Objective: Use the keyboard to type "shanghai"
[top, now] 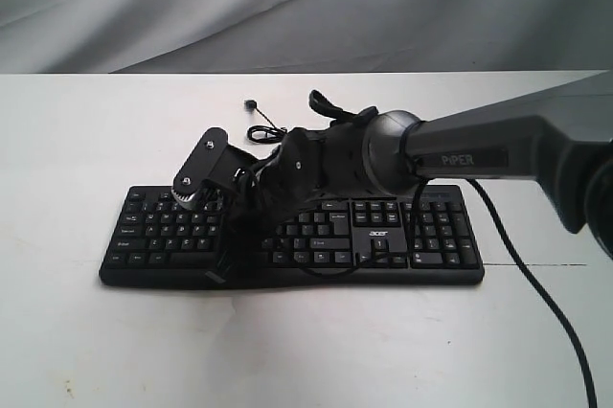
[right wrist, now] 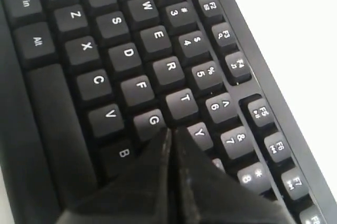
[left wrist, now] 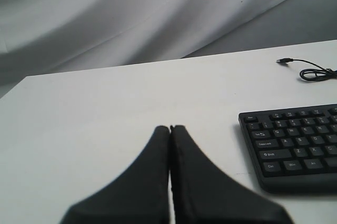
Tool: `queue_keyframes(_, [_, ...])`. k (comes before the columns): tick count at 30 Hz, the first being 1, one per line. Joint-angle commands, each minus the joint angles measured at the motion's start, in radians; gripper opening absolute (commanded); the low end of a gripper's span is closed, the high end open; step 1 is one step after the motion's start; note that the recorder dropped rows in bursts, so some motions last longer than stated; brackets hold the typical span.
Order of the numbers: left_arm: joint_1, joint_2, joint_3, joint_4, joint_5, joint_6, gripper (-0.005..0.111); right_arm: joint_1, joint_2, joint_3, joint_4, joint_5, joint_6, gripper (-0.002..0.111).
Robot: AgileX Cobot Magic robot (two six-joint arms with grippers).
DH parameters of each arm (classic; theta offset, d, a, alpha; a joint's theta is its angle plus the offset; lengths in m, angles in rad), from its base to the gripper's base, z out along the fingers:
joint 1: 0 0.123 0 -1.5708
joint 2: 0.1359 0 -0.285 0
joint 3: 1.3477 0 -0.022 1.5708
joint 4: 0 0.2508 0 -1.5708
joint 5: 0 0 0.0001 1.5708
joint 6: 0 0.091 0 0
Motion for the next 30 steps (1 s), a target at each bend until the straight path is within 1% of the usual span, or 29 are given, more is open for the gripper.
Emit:
queue_keyframes(1, [-0.007, -0.004, 0.005, -0.002, -0.010, -0.004, 0.000, 0.002, -0.013, 0.002, -0.010, 0.002, -0.005, 0.000])
queue_keyframes(8, [-0.007, -0.004, 0.005, -0.002, -0.010, -0.004, 0.000, 0.002, -0.046, 0.001, -0.020, 0.004, -0.005, 0.000])
queue_keyframes(10, [-0.007, -0.004, 0.005, -0.002, -0.010, -0.004, 0.000, 0.002, -0.054, -0.019, -0.025, 0.029, -0.005, 0.000])
queue_keyframes(13, [-0.007, -0.004, 0.005, -0.002, -0.010, -0.004, 0.000, 0.005, -0.049, -0.082, -0.039, 0.085, 0.007, 0.000])
queue_keyframes(18, [-0.007, -0.004, 0.005, -0.002, -0.010, -0.004, 0.000, 0.029, -0.026, -0.187, -0.057, 0.112, 0.018, 0.000])
queue_keyframes(25, [-0.007, -0.004, 0.005, -0.002, -0.010, -0.004, 0.000, 0.087, 0.069, -0.342, -0.050, 0.155, 0.029, 0.000])
queue_keyframes(30, [-0.007, -0.004, 0.005, -0.002, -0.010, -0.004, 0.000, 0.104, 0.119, -0.383, -0.046, 0.153, 0.032, 0.000])
